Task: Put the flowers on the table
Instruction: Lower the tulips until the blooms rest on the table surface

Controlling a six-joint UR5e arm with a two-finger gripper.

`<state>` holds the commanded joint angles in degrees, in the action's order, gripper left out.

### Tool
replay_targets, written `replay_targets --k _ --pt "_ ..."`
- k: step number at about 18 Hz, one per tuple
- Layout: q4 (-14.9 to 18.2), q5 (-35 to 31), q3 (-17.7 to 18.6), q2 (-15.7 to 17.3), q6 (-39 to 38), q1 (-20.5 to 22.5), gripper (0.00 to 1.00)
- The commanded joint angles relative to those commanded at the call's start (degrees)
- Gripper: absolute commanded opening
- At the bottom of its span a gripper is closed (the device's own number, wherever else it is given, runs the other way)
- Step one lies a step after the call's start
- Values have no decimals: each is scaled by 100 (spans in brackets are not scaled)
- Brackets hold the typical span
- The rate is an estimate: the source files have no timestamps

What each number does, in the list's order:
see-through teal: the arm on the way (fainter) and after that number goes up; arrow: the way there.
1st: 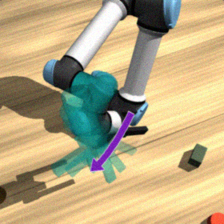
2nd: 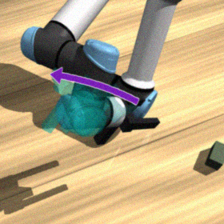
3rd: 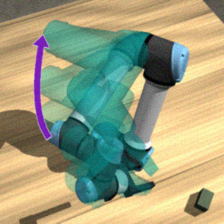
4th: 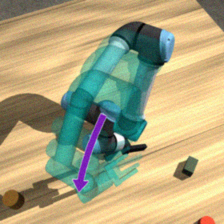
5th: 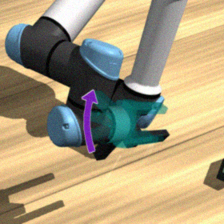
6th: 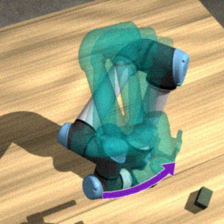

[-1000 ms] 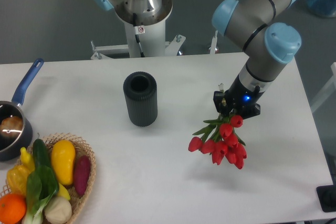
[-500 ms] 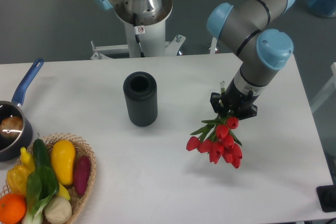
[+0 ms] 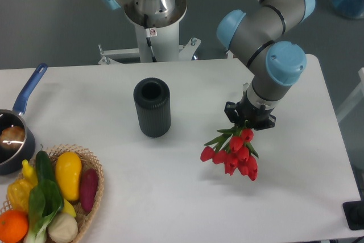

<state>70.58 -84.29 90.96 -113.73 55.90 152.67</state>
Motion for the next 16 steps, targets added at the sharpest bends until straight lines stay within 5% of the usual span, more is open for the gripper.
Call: replay_targets --k 6,16 --pt "-9 0 27 -87 0 0 46" --pt "-96 0 9 -97 9 18 54"
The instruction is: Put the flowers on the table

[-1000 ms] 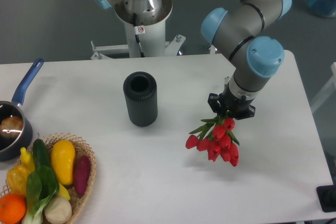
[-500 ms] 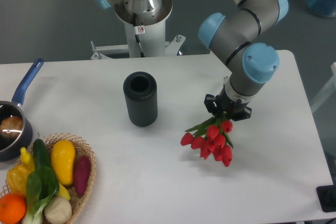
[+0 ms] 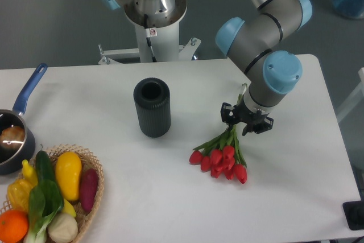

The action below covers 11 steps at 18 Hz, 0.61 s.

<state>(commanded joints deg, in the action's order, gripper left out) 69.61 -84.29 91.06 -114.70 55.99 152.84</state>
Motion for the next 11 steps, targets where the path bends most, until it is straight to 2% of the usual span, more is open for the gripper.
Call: replay_targets --k 1,2,3,5,8,11 --pt "-26 0 -17 26 9 0 66" --pt "-70 0 -44 61 44 17 86" --pt "-132 9 -53 96 105 26 100" --pt "-290 26 -70 210 158 79 100" --pt "-360 53 -88 351 132 114 100" --pt "-878 307 -254 422 88 97 100"
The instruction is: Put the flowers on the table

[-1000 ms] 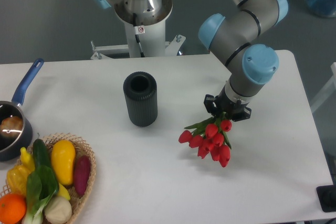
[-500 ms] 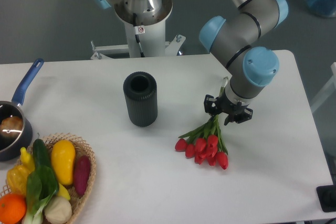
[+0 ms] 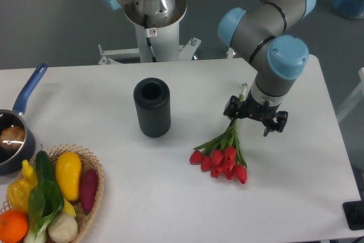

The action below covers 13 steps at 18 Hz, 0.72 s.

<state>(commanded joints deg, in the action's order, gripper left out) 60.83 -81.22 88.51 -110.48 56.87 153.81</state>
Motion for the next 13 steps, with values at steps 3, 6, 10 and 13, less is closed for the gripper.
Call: replay_targets --k 3,6,10,13 --pt "-72 1 -167 78 70 17 100" --pt "-81 10 -238 245 166 175 100" --pt "-81 10 -308 343 359 307 100" --pt "-81 27 -299 404 606 404 100"
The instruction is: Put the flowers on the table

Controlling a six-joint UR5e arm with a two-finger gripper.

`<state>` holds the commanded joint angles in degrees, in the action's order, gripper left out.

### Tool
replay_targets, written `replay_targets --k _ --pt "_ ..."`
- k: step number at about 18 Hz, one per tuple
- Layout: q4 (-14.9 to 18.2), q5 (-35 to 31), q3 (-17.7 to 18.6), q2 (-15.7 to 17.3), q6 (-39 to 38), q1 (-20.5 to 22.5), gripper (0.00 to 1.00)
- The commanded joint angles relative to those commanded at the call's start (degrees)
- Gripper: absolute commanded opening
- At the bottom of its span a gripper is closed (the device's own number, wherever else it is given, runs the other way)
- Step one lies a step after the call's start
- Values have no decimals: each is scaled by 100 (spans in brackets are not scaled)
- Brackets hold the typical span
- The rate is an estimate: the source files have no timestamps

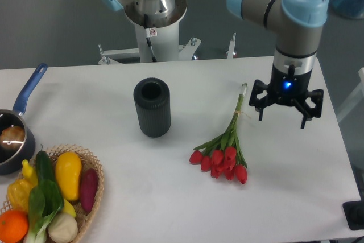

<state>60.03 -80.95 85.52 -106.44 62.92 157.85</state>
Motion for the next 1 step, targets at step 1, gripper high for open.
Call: replay_targets --k 1 --pt "0 44 -9 18 53 9 100"
